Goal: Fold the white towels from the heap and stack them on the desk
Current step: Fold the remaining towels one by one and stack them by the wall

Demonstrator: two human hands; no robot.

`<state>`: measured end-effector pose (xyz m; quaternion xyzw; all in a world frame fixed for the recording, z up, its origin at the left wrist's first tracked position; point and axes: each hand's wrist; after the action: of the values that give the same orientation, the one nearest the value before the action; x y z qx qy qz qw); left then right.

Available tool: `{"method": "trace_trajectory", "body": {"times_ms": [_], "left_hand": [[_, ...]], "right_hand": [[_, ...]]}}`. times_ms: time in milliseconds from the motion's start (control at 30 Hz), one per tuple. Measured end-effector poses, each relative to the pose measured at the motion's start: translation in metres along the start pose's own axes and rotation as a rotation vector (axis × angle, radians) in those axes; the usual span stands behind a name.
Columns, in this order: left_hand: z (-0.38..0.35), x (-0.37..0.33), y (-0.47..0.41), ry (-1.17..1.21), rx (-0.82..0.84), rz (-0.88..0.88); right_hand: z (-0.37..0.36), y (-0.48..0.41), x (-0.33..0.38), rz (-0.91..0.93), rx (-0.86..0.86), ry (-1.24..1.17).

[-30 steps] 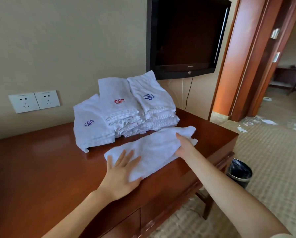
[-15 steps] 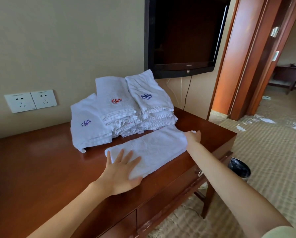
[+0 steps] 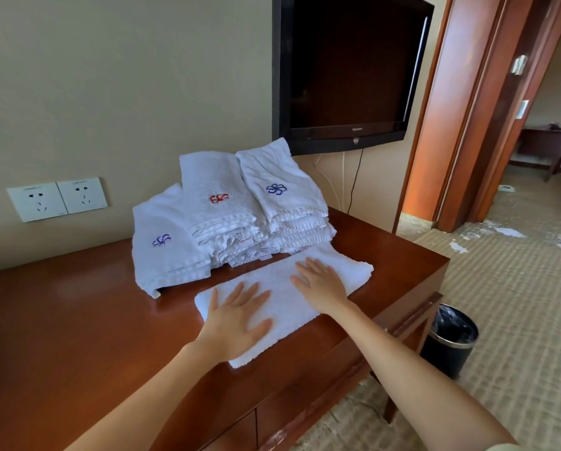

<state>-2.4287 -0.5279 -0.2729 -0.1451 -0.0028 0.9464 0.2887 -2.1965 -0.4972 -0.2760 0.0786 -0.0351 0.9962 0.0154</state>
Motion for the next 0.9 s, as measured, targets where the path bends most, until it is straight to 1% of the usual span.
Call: {"method": "trace_trajectory", "body": {"times_ms": [67,100,167,233,300,367,500,567,633,667,733,800,833,900], "left_hand": [[0.000,0.000,0.002,0.018,-0.019,0.031],[-0.002,0.000,0.004,0.035,-0.066,0.078],[-0.007,0.002,0.010,0.118,-0.200,0.252],[-0.009,0.004,0.014,0.245,-0.280,0.417],[-0.008,0.002,0.016,0.295,-0.297,0.495],[-0.006,-0.004,0.015,0.366,-0.343,0.530],[0.000,-0.015,0.014,0.633,-0.446,0.562],[0.008,-0.016,0.013,0.683,-0.478,0.562],[0.018,-0.013,0.008,0.748,-0.484,0.599],[0.023,-0.011,0.005,0.833,-0.469,0.642],[0.032,-0.007,0.001,1.111,-0.418,0.726],[0.040,-0.012,-0.001,1.402,-0.353,0.778],[0.045,-0.016,-0.001,1.513,-0.327,0.800],[0.057,-0.024,-0.004,1.617,-0.316,0.836]], "right_hand": [[0.001,0.005,-0.016,-0.076,-0.007,0.035],[0.001,0.008,-0.025,-0.108,-0.018,0.043],[0.001,0.018,-0.038,-0.152,-0.034,0.048],[0.003,0.027,-0.043,-0.155,-0.047,0.049],[0.005,0.037,-0.039,-0.090,-0.060,0.002],[0.005,0.048,-0.028,0.031,-0.062,-0.067],[0.002,0.062,-0.002,0.218,-0.052,-0.111],[0.000,0.067,0.010,0.292,-0.007,-0.109],[-0.003,0.072,0.020,0.388,0.019,-0.098],[-0.005,0.074,0.024,0.433,0.017,-0.090],[-0.009,0.076,0.034,0.498,0.001,-0.092],[-0.008,0.074,0.045,0.510,-0.032,-0.122],[-0.009,0.078,0.048,0.505,-0.058,-0.139],[-0.006,0.081,0.049,0.508,-0.071,-0.213]]}}
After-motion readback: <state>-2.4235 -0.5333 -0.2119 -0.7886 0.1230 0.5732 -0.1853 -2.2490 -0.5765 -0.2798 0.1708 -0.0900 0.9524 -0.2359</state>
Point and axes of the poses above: each hand's wrist, its own y-axis away from the middle knuckle, its own z-axis out of the back of the hand, x = y × z, and after that the axes turned 6 degrees about y, right-handed
